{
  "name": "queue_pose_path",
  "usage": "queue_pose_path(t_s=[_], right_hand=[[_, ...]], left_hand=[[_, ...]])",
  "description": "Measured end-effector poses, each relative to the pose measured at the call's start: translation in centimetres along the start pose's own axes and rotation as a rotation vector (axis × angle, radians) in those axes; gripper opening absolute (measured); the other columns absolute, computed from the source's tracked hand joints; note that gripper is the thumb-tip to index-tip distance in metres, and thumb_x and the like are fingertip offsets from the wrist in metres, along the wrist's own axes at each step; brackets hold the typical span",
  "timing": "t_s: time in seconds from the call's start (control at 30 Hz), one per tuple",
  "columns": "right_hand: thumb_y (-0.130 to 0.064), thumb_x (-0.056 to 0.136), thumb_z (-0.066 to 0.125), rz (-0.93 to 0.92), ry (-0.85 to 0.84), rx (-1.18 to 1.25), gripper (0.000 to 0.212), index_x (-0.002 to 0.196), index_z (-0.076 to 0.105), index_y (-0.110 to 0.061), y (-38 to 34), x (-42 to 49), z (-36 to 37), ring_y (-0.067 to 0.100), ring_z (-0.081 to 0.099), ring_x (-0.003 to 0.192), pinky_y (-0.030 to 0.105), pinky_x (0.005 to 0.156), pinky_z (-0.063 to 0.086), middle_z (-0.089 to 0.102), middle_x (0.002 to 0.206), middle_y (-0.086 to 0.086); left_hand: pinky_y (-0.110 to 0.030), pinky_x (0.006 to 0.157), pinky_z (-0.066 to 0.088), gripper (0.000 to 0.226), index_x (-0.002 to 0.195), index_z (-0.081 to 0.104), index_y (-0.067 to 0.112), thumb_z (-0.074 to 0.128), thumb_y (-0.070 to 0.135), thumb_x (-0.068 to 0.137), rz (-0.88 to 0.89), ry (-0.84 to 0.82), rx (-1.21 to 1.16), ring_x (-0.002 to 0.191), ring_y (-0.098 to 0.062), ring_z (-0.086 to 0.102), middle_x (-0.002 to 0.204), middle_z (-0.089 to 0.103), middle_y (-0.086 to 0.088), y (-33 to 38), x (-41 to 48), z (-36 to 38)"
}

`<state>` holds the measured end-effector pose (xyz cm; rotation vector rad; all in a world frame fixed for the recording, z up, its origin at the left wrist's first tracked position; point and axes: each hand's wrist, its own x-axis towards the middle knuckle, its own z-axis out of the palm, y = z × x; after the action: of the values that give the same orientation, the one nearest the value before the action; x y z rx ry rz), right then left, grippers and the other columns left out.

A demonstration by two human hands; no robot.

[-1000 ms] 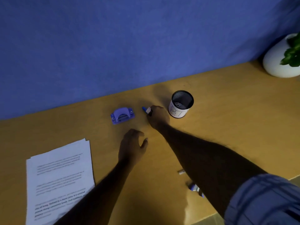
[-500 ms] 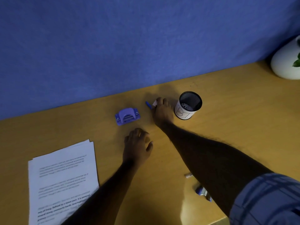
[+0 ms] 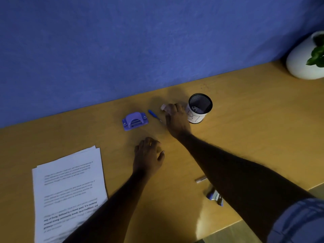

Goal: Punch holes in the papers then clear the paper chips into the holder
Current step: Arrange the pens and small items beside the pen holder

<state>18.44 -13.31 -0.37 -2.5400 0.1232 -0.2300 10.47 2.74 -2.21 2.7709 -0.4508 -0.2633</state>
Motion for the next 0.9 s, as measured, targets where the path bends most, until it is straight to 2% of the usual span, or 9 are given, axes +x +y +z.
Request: queue_pose_path(t_s=[0.1, 0.27, 0.53, 0.67, 0.77, 0.9], right_hand=[[-0.023, 0.096, 0.055, -0.091, 0.009, 0.027, 0.030, 0.122, 0.058, -0.011, 1.3, -3.3, -2.0, 0.023, 0.056, 0.105, 0.029, 0.081, 0.047, 0.059, 0.116, 0.010], [-0.019, 0.094, 0.059, -0.029, 0.097, 0.030, 0.017, 0.104, 0.063, -0.006, 5.8, -9.4, -6.3, 0.027, 0.057, 0.094, 0.039, 0.079, 0.048, 0.062, 0.099, 0.012], [-0.007, 0.086, 0.065, 0.180, -0.113, -0.011, 0.012, 0.098, 0.069, -0.010, 11.5, -16.7, -12.2, 0.019, 0.061, 0.080, 0.036, 0.073, 0.053, 0.066, 0.093, 0.006], [-0.017, 0.087, 0.065, 0.383, -0.147, -0.082, 0.010, 0.094, 0.070, -0.014, 13.1, -18.6, -13.4, 0.022, 0.066, 0.082, 0.031, 0.069, 0.052, 0.071, 0.093, 0.005], [-0.034, 0.088, 0.065, 0.579, -0.198, -0.109, 0.020, 0.094, 0.068, -0.016, 13.5, -19.7, -13.3, 0.022, 0.066, 0.081, 0.036, 0.070, 0.057, 0.070, 0.092, 0.005], [-0.043, 0.086, 0.066, 0.679, -0.175, -0.083, 0.027, 0.088, 0.065, -0.016, 13.1, -20.1, -12.8, 0.022, 0.063, 0.073, 0.034, 0.061, 0.053, 0.068, 0.086, 0.005]], left_hand=[[-0.039, 0.100, 0.043, 0.040, 0.123, 0.054, 0.023, 0.053, 0.046, 0.091, 0.031, -0.026, 0.005, 0.121, -0.021, 0.047, 0.130, 0.050, -0.005, 1.1, -0.4, 0.0], [-0.040, 0.091, 0.043, 0.033, 0.112, 0.056, 0.021, 0.052, 0.044, 0.088, 0.079, -0.061, 0.030, 0.111, -0.025, 0.051, 0.117, 0.054, -0.004, 2.9, -1.0, 0.5], [-0.035, 0.084, 0.044, 0.024, 0.099, 0.064, 0.019, 0.060, 0.038, 0.086, 0.267, -0.170, -0.115, 0.101, -0.022, 0.057, 0.104, 0.062, -0.002, 9.0, -2.5, 2.9], [-0.036, 0.083, 0.047, 0.024, 0.095, 0.065, 0.018, 0.063, 0.040, 0.085, 0.320, -0.225, -0.096, 0.100, -0.023, 0.058, 0.103, 0.063, -0.002, 11.9, -3.4, 3.7], [-0.036, 0.081, 0.050, 0.021, 0.095, 0.063, 0.019, 0.063, 0.038, 0.087, 0.308, -0.248, -0.085, 0.097, -0.019, 0.058, 0.103, 0.062, 0.000, 12.9, -4.0, 4.2], [-0.035, 0.083, 0.051, 0.019, 0.100, 0.064, 0.017, 0.057, 0.033, 0.092, 0.312, -0.247, -0.059, 0.098, -0.019, 0.059, 0.105, 0.062, -0.002, 13.3, -4.4, 4.4]])
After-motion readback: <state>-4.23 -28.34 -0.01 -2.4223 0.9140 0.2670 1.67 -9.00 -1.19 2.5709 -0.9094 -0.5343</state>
